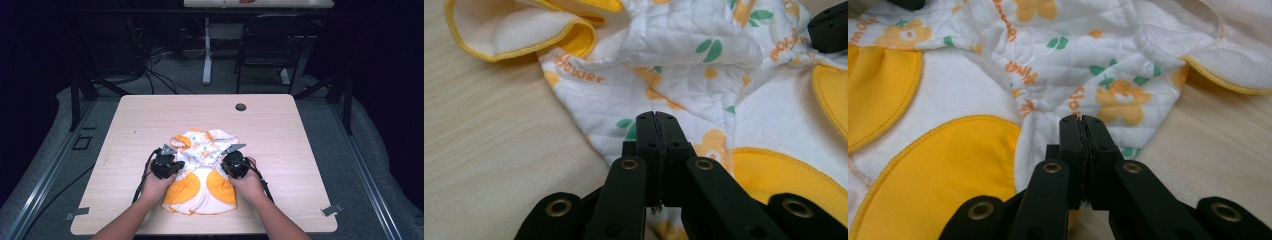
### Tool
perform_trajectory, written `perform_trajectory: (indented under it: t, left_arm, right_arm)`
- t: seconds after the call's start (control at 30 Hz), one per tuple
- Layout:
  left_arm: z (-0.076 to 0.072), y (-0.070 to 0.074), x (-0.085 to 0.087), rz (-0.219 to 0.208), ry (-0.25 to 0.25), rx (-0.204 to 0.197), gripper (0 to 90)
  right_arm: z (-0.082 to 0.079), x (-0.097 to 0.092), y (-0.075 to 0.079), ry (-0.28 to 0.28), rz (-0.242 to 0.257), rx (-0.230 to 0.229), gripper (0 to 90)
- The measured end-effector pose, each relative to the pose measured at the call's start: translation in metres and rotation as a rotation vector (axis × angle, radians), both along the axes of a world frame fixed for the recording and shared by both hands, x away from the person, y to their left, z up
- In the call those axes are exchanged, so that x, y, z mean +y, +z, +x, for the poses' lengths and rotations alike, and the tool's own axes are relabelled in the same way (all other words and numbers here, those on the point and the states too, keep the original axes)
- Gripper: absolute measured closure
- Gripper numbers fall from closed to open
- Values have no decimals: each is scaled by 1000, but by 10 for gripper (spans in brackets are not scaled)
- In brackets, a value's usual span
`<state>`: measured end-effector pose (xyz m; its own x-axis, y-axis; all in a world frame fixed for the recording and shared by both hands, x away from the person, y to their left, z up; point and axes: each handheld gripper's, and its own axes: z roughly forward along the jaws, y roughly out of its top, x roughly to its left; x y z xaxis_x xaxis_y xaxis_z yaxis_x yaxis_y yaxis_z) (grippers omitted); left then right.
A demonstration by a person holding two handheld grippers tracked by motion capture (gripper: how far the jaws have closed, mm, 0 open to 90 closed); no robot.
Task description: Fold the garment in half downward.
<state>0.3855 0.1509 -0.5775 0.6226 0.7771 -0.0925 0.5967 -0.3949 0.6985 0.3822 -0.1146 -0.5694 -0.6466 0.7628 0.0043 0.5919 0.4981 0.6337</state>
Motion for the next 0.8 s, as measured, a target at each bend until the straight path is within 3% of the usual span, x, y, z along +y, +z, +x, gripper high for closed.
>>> perform_trajectory:
  t: [0.17,0.47,0.8]
  left_arm:
    - [-7,1,1,17,-18,3,899]
    - [-22,2,4,-1,-55,32,899]
    - [-34,2,5,-14,-83,52,898]
  right_arm:
    - [-7,0,0,31,3,6,883]
    - [-18,-5,1,78,16,32,882]
    - [-29,-7,2,112,-5,44,882]
